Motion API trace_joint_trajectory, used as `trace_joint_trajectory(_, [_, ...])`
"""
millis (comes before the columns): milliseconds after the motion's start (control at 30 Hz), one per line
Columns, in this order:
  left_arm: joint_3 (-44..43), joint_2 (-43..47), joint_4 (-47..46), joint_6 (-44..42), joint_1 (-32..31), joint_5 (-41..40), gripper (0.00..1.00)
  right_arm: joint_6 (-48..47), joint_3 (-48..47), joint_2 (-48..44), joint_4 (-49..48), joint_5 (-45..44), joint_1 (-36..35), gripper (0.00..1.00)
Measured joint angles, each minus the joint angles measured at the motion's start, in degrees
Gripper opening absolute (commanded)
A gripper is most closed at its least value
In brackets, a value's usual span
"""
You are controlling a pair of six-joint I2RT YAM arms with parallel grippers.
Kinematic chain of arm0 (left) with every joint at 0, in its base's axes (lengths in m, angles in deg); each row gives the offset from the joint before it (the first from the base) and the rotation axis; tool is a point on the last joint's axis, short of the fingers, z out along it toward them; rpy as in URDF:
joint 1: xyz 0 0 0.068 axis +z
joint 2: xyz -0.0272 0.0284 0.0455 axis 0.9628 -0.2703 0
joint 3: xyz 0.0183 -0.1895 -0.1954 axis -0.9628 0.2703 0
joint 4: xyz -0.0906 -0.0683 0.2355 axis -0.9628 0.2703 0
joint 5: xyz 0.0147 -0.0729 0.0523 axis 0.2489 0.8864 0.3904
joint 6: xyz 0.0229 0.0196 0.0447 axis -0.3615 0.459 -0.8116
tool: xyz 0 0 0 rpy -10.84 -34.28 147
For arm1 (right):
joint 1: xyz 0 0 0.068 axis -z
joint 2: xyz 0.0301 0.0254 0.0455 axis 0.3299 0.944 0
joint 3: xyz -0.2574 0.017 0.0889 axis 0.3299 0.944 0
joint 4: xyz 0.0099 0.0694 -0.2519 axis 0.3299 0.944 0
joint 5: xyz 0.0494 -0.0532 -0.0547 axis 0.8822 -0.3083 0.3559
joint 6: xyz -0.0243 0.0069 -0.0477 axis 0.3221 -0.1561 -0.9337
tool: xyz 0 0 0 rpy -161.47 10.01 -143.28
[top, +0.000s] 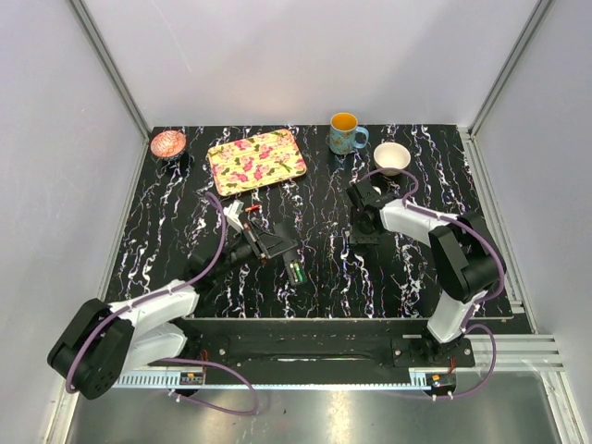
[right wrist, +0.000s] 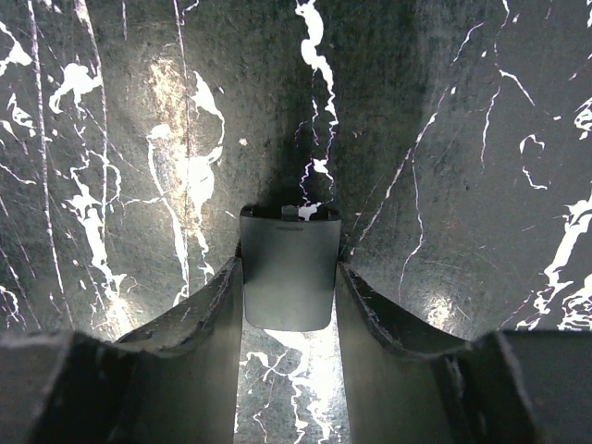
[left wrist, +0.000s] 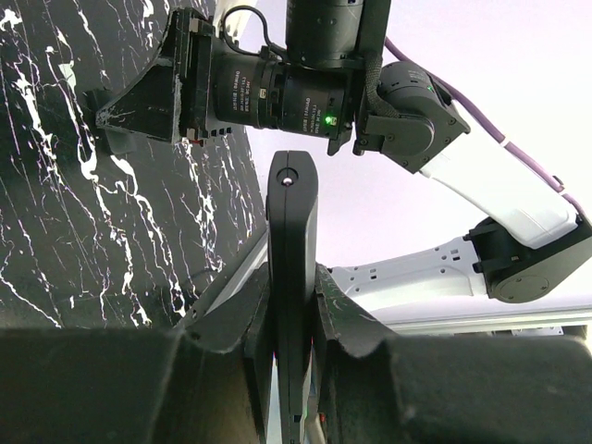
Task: Load the batteries into the remote control
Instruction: Pick up the battery cover at the center of the board, then load the battery cover into the remote control.
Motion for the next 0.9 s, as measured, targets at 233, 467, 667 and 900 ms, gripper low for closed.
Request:
trace_joint_trajectory(233, [-0.17,-2.08,-0.52,0.04,0.0,0.02,0.0,0.07,0.39,-1.95,2.25,1.18,0.0,0.0])
trace_joint_trajectory(467, [-3.85,-5.92,-0.68,0.04,0.0,-0.07,0.0,0.44,-4.17,-16.39,13.6,4.63,-0.39,0.0])
trace_joint_trajectory(667, [-8.22,-12.52,-3.45,0.42,0.0,-0.61,0.0,-0.24,-16.63,-24.87,24.57,6.99,-5.68,0.0])
trace_joint_trajectory(900, [-12.26,-21.35,-6.25,2.58,-1.53,-1.55,0.0,-0.72,-27.02,-22.97,37.79,6.86,-17.53,0.0])
